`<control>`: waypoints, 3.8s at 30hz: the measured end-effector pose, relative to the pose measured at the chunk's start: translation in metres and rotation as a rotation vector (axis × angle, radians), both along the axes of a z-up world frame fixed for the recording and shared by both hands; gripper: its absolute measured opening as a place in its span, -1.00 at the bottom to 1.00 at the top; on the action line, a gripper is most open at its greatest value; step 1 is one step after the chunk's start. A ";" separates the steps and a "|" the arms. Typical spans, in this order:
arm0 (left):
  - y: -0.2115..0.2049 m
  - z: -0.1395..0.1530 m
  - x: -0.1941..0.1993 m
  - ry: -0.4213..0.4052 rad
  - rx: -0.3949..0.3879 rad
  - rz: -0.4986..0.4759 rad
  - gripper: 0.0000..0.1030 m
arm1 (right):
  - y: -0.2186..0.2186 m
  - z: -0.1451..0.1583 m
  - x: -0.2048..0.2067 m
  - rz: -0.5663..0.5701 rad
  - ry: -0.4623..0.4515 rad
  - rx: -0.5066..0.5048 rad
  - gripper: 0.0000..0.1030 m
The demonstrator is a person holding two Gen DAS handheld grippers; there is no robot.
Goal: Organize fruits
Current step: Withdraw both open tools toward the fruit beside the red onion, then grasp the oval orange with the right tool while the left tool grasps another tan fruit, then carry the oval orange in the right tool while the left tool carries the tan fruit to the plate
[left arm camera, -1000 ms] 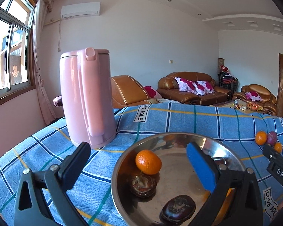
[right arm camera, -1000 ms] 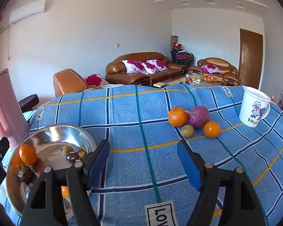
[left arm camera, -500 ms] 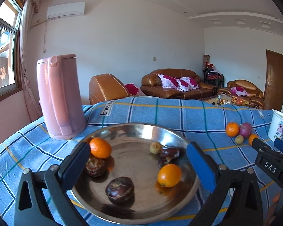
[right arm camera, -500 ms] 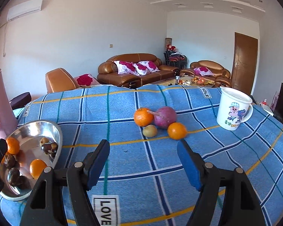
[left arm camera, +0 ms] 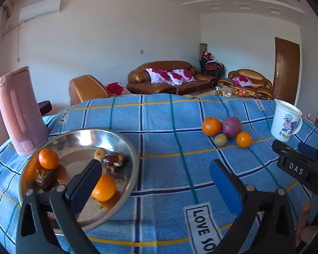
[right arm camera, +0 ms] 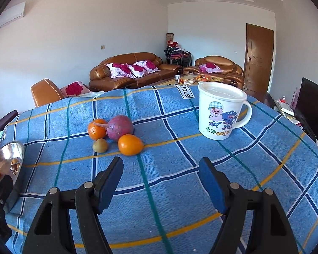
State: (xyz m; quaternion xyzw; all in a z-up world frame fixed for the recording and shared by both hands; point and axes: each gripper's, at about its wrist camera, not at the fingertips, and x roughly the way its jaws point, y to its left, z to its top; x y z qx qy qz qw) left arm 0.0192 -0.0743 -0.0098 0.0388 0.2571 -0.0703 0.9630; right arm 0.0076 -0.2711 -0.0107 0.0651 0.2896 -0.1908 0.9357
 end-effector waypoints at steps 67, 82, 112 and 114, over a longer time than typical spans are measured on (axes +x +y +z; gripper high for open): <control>-0.124 -0.023 0.115 0.282 0.003 -0.140 -0.40 | -0.058 -0.002 0.074 0.104 0.032 -0.002 -0.14; -0.098 0.000 0.053 0.084 -0.036 -0.117 -0.39 | -0.044 0.008 0.041 0.072 -0.033 -0.075 -0.14; -0.061 0.001 -0.008 0.037 -0.051 -0.130 -0.39 | -0.015 0.014 -0.024 0.051 -0.058 -0.125 -0.14; -0.058 0.001 -0.011 0.035 -0.053 -0.130 -0.40 | -0.011 0.014 -0.028 0.054 -0.057 -0.125 -0.14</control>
